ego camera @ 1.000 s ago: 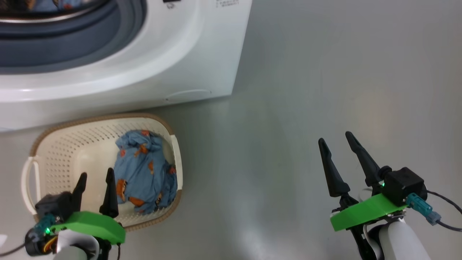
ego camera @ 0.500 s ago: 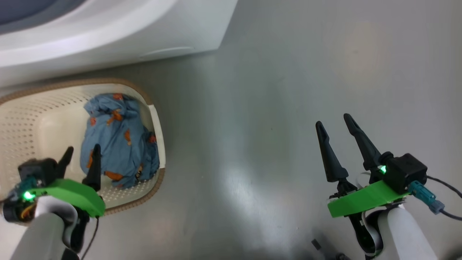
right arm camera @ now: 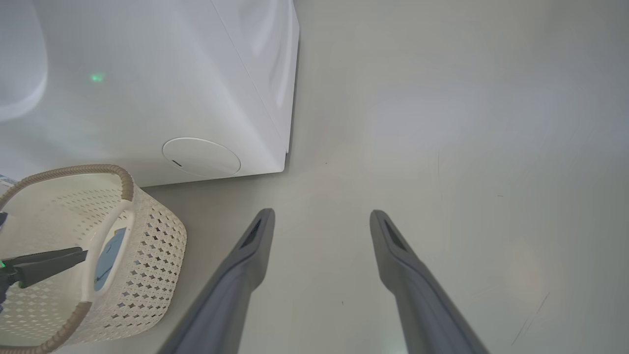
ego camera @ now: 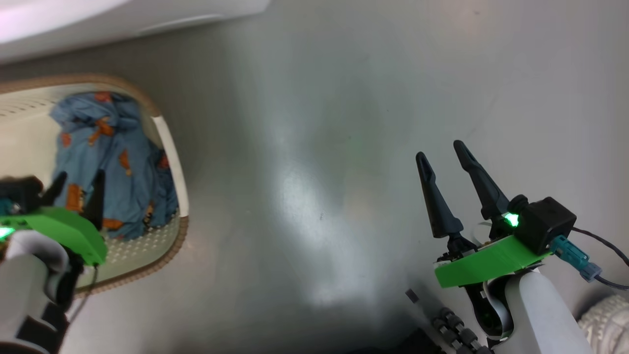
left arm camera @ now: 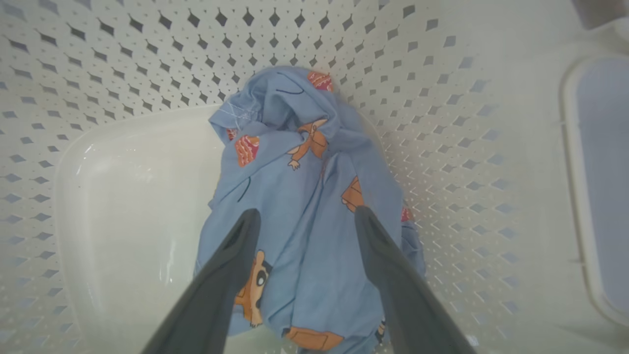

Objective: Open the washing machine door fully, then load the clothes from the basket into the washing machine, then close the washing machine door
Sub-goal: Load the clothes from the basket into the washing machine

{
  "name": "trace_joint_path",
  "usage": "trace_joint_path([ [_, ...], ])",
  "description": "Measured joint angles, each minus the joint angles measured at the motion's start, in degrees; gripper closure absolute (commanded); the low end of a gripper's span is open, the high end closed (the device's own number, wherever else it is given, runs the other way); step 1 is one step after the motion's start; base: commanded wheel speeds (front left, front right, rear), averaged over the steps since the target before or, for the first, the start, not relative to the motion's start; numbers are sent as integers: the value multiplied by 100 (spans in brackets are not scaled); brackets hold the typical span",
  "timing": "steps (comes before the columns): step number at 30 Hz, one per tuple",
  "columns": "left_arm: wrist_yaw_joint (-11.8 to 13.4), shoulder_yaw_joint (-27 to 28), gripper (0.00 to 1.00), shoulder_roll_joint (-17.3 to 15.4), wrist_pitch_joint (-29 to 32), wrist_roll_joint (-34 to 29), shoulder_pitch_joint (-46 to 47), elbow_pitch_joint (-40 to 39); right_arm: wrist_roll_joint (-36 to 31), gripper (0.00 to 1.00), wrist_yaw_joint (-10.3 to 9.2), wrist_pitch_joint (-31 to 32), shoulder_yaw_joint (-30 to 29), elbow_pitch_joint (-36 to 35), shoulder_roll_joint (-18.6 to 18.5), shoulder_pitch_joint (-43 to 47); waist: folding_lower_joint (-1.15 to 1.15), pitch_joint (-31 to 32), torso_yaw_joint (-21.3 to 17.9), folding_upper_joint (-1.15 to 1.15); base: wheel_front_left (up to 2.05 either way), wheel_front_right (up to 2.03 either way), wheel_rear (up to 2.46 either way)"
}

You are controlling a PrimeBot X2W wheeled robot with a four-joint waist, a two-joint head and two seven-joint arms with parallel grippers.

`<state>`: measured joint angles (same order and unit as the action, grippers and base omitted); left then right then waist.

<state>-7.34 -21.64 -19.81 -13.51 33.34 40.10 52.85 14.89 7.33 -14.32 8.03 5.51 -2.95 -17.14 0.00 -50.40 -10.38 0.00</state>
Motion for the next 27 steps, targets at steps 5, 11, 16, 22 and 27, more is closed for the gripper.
trace_joint_path([
  [5,0,-377,0,-274,222,83,328,247,102,0,0,0,62,-48,1,-60,0,-240,-138,0,0,0,0],
  [11,0,-768,0,-515,504,146,598,506,197,0,0,0,121,-94,3,-60,0,-468,-303,0,0,0,0],
  [16,-1,-1101,0,-632,683,153,957,712,263,0,0,0,146,-123,5,-57,0,-657,-416,0,0,0,0],
  [22,-5,-1303,0,-628,756,23,1261,943,280,0,0,0,165,-134,5,-56,0,-778,-447,0,0,0,0],
  [27,-7,-1377,0,-617,798,-15,1530,1211,277,0,0,0,172,-180,9,-55,0,-853,-477,0,0,0,0],
])
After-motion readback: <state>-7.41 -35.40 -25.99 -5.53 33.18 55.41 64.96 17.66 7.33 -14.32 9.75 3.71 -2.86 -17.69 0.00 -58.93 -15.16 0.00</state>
